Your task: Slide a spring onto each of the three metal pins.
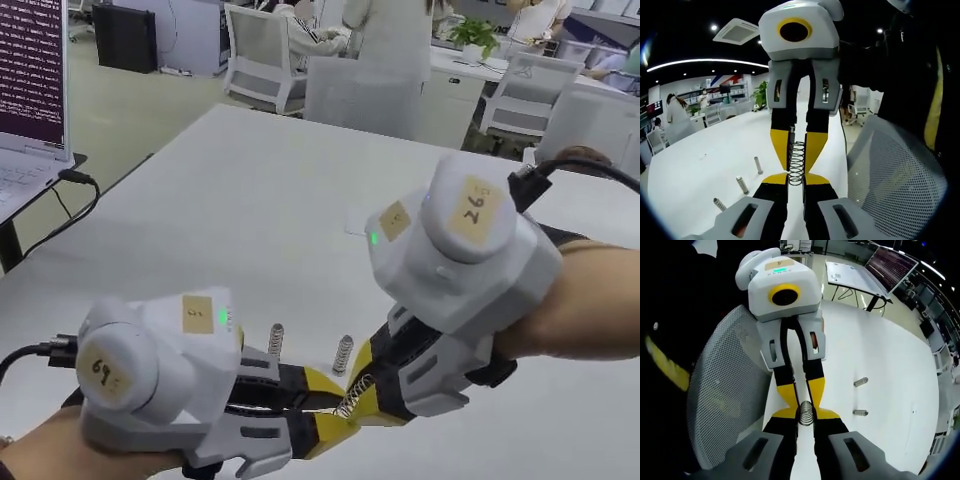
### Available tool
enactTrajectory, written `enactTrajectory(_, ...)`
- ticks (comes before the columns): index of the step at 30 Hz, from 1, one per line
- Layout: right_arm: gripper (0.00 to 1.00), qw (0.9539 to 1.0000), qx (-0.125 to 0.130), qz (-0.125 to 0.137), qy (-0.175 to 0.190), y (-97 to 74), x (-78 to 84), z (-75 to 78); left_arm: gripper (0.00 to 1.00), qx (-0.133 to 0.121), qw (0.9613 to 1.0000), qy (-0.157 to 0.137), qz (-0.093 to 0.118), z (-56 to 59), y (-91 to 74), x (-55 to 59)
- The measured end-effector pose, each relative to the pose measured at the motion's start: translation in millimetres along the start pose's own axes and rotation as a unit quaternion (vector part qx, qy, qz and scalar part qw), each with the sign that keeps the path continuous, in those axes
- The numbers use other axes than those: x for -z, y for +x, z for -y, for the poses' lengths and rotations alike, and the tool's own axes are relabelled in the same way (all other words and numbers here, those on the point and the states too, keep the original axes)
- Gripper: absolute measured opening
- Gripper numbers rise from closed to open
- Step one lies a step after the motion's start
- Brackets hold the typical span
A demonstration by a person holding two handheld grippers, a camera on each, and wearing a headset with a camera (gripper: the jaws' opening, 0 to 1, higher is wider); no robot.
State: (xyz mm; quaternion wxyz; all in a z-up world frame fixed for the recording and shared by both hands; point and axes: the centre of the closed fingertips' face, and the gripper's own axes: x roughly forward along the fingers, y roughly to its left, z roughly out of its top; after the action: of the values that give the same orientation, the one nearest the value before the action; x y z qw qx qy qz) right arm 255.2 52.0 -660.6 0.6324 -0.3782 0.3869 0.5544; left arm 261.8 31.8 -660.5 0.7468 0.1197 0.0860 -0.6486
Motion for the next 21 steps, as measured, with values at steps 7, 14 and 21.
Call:
enactTrajectory(7, 0.08, 0.9999, 0.006, -0.013, -0.004, -1.0, 1.9, 3.2, 0.05, -0.007, 0.9999, -0.007, 0.010, -3.7, -2.2, -0.8)
enactTrajectory(14, 0.08, 0.9996, 0.015, -0.023, 0.004, -4.9, 13.8, 8.8, 0.12, -0.014, 0.9997, -0.017, 0.013, -7.6, -6.5, 2.6)
enactTrajectory(21, 0.08, 0.9990, 0.027, -0.029, 0.020, -12.2, 28.8, 13.0, 0.20, -0.024, 0.9992, -0.025, 0.019, -11.0, -9.7, 1.9)
